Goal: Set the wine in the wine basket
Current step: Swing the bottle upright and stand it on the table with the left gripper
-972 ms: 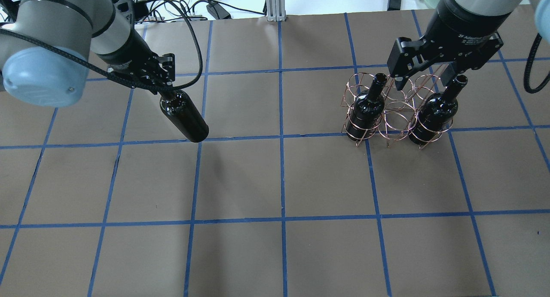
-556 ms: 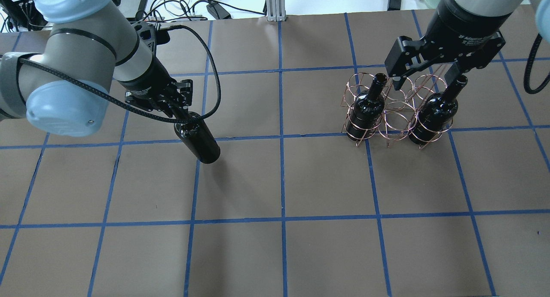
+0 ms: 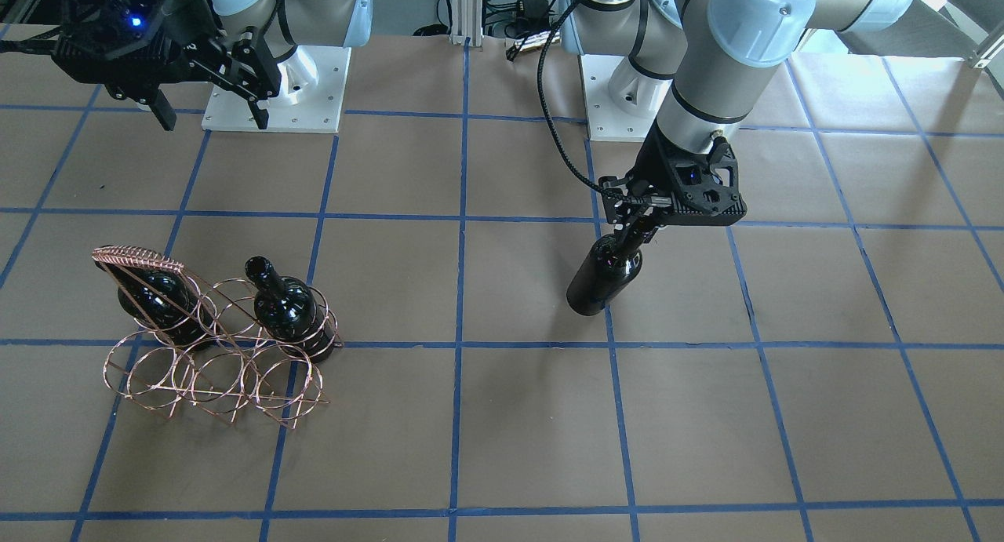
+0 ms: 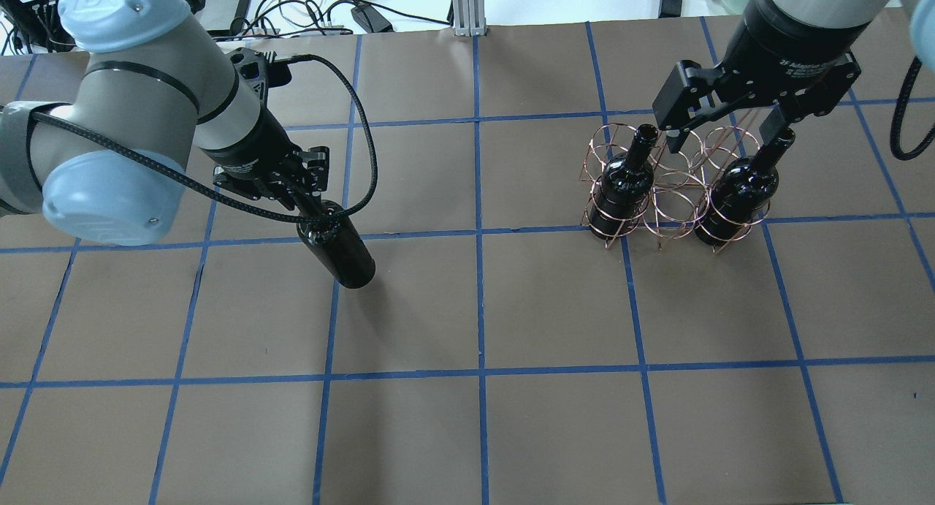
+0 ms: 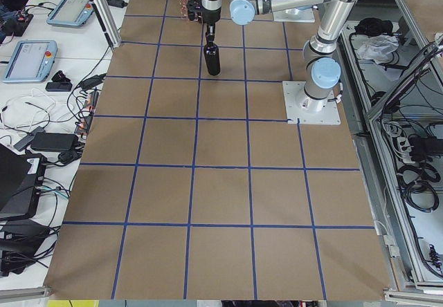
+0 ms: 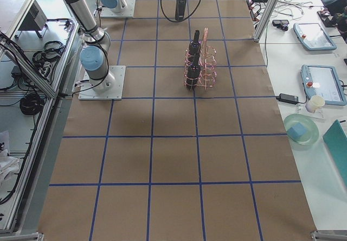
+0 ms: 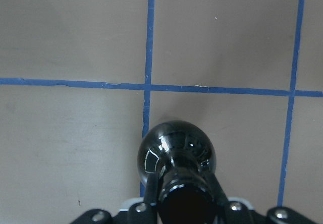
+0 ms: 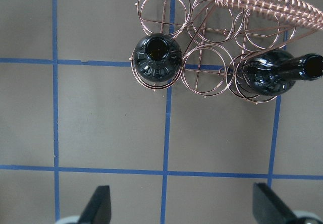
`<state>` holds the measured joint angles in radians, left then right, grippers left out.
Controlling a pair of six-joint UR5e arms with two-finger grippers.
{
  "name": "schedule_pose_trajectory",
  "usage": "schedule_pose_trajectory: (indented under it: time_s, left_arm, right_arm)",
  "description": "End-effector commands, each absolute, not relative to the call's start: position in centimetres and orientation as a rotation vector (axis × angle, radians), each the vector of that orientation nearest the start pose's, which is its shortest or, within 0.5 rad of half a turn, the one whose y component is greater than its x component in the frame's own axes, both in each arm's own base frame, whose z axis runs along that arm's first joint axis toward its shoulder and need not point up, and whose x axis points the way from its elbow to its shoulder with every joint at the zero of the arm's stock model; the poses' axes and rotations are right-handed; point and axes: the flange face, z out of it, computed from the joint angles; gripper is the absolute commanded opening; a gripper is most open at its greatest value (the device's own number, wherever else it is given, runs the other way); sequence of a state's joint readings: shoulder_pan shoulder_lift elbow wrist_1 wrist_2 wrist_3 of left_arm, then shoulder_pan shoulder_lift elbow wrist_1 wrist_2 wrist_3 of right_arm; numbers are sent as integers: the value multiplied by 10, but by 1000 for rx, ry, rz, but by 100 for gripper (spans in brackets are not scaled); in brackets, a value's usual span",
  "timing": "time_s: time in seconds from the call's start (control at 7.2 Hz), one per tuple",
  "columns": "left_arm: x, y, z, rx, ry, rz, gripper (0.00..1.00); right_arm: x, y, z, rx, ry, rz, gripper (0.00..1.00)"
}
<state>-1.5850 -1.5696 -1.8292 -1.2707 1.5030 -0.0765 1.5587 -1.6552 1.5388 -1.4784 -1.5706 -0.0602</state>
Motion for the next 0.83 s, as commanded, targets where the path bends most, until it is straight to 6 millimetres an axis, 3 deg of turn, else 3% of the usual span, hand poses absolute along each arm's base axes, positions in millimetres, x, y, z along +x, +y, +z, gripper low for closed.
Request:
schedule_pose_trajectory:
  time_s: [0.0,0.14,0.28,0.42,0.56,0.69]
  left_arm:
    - [-147,-475,382,-90,3210,-27,0]
    - [-147,-475,382,-88,3210,-27,0]
    - [-148,-475,381,-105,3211,-24,36]
    - [-148,-473,379,-109,3210,15,90]
    - [-147,-472,379,-110,3207,44,100]
    - [-147,-469,384,-111,3205,81,100]
  right_arm:
    - [128,-458,533,-75,3141,-34,100]
    - [128,-456,535,-72,3143,-38,100]
    - [128,-456,536,-32,3143,-43,100]
    - [128,-456,536,-31,3142,-43,100]
    - [128,-454,538,-55,3146,-48,100]
    - [127,-441,553,-62,3154,-98,100]
